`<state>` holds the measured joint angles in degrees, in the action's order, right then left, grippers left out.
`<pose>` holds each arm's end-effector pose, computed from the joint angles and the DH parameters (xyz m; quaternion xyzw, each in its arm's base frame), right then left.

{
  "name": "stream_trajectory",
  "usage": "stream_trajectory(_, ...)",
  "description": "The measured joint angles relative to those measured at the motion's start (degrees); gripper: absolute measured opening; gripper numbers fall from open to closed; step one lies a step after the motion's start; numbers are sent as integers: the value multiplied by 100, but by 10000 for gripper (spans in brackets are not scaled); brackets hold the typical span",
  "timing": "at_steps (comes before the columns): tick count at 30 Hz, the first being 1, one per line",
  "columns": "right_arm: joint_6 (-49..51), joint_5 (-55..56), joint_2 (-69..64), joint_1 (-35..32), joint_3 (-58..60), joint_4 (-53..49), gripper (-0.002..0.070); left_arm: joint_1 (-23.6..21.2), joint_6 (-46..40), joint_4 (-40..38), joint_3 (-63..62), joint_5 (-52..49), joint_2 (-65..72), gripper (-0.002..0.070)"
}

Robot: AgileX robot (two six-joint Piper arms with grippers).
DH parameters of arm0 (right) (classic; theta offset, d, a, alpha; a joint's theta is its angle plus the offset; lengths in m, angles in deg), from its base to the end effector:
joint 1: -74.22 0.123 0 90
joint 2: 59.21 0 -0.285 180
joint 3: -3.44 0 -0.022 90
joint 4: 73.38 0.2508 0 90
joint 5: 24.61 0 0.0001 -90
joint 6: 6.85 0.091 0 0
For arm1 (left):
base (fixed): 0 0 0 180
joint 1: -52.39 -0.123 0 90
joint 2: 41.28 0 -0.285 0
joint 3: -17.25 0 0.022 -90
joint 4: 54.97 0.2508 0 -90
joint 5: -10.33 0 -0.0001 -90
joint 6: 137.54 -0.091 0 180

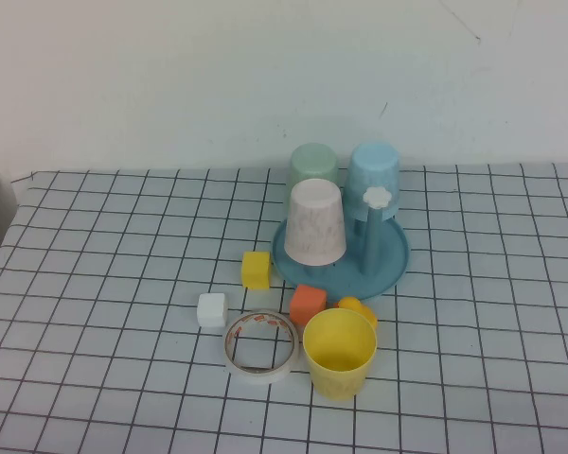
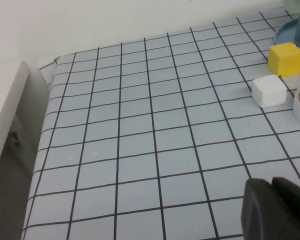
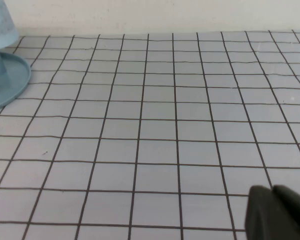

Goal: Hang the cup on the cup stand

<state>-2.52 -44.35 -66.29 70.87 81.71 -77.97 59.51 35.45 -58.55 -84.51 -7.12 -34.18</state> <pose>0.0530 -0.0056 0.1767 0.0315 0.7929 -0.0285 0.6079 0.0535 -0.0084 0.1803 0.0788 0.7773 -0.0265 0.6236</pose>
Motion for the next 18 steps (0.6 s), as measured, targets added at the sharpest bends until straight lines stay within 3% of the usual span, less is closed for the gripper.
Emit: stream_trajectory(18, 92, 0, 0, 0, 0, 0, -1, 0, 0, 0, 0, 0, 0, -1)
